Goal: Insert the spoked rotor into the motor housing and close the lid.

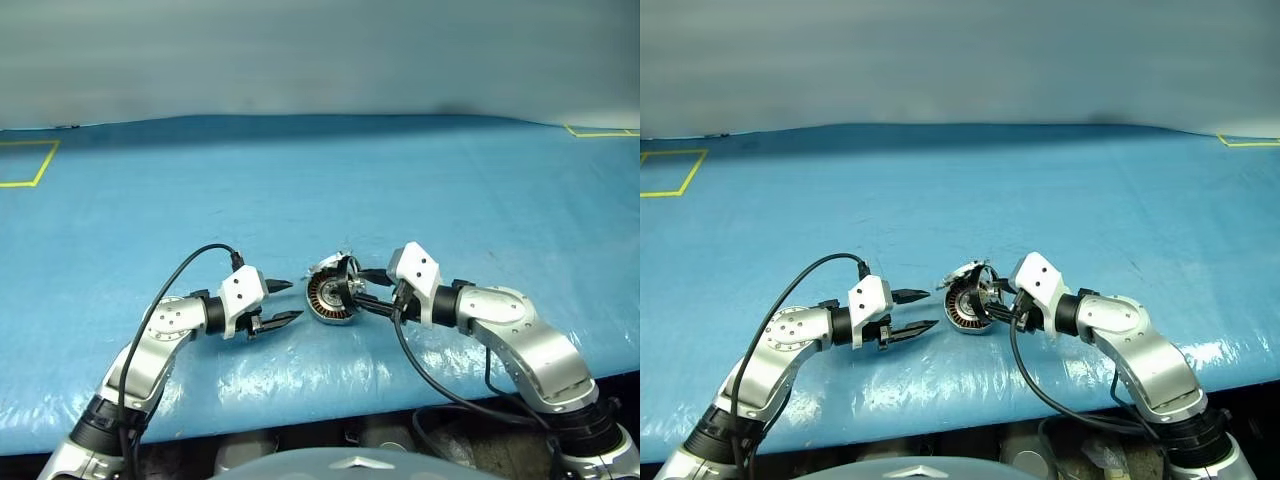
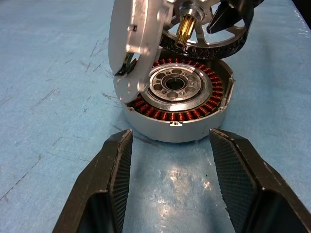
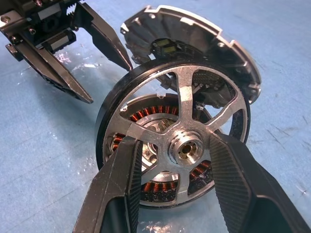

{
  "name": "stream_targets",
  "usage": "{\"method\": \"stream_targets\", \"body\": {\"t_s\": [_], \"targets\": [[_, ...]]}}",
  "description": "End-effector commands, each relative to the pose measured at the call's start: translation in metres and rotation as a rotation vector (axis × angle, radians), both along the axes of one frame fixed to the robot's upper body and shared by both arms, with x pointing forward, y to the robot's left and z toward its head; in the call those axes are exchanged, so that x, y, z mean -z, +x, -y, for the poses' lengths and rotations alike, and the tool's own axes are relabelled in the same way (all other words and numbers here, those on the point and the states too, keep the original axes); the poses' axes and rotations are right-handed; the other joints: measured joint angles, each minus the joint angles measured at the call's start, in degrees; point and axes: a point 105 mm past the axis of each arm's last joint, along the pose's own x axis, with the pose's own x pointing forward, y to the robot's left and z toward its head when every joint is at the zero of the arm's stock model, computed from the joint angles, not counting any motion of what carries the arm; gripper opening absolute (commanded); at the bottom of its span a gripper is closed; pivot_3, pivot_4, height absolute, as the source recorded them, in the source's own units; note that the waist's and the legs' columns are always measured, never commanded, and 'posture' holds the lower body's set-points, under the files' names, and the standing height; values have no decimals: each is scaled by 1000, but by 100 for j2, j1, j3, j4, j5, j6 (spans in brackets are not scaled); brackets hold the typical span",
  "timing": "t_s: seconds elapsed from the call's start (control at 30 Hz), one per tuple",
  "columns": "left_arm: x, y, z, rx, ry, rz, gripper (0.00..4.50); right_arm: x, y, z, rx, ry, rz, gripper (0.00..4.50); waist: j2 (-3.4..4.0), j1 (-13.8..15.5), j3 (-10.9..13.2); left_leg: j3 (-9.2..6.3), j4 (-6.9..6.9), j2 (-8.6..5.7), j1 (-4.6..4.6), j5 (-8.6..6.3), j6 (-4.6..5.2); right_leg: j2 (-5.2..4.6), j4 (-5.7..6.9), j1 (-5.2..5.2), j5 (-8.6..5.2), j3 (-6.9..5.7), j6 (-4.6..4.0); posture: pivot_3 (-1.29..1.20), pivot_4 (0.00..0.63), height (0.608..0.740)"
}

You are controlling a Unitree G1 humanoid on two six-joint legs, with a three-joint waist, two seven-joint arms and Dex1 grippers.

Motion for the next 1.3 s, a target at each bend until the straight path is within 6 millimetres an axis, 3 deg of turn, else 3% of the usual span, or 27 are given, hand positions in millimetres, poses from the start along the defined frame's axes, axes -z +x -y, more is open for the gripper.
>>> {"method": "stream_targets", "body": {"t_s": [0.03, 0.33, 0.7, 1.0, 1.17, 1.3], "targets": [[-11, -3, 6, 25, -27, 38, 2654, -7, -2, -7, -57, -16, 31, 1771, 0, -3, 0, 0, 0, 0, 0, 0, 0, 0, 0, 0, 0, 0, 0, 0, 150, 740], [-8, -13, 8, 86, -22, 13, 2654, 7, -3, -12, -102, -106, 23, 1771, -1, -10, -1, 0, 0, 0, 0, 0, 0, -1, 0, 0, -1, -1, -1, 0, 150, 740], [-5, -11, 7, 70, -6, 25, 2654, -6, 8, -2, -52, -118, 92, 1771, -1, -11, 0, 0, 3, 0, 2, 0, 0, -2, 1, 0, -8, 1, 13, 0, 150, 740], [-3, -9, 9, 73, -3, 33, 2654, 11, 6, -1, -90, -210, 63, 1771, -1, -7, -1, 1, 3, 1, 0, -2, 3, -1, -2, 0, 1, 0, -3, 0, 150, 740], [-1, -9, 9, 73, -4, 32, 2654, 11, 5, -3, -96, -193, 50, 1771, -1, -13, -1, 1, 3, 1, 0, -2, 3, -1, -2, 1, -1, 0, 0, 0, 150, 740], [1, -9, 9, 66, -6, 30, 2654, 12, 5, -3, -108, -223, 77, 2942, -1, -11, 0, 0, 3, 1, 0, -2, 3, -1, -1, 0, -2, -1, 0, 0, 150, 740]]}}
